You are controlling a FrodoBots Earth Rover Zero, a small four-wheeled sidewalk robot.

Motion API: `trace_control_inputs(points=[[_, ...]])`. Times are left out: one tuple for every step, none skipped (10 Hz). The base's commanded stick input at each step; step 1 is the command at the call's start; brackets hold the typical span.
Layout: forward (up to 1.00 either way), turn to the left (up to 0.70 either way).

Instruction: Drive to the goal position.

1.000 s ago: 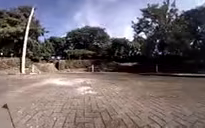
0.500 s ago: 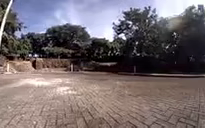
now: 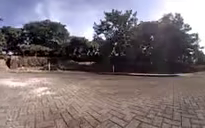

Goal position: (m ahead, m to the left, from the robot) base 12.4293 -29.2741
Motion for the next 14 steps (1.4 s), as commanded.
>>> trace_control_inputs(points=[[0.0, -0.45], [0.0, -0.45], [0.0, -0.45], [0.0, -0.45], [0.0, -0.45], [0.0, -0.45], [0.0, -0.45], [0.0, -0.45], [0.0, -0.45], [0.0, -0.45], [0.0, -0.45], [0.0, -0.45], [0.0, -0.45], [0.0, -0.45]])
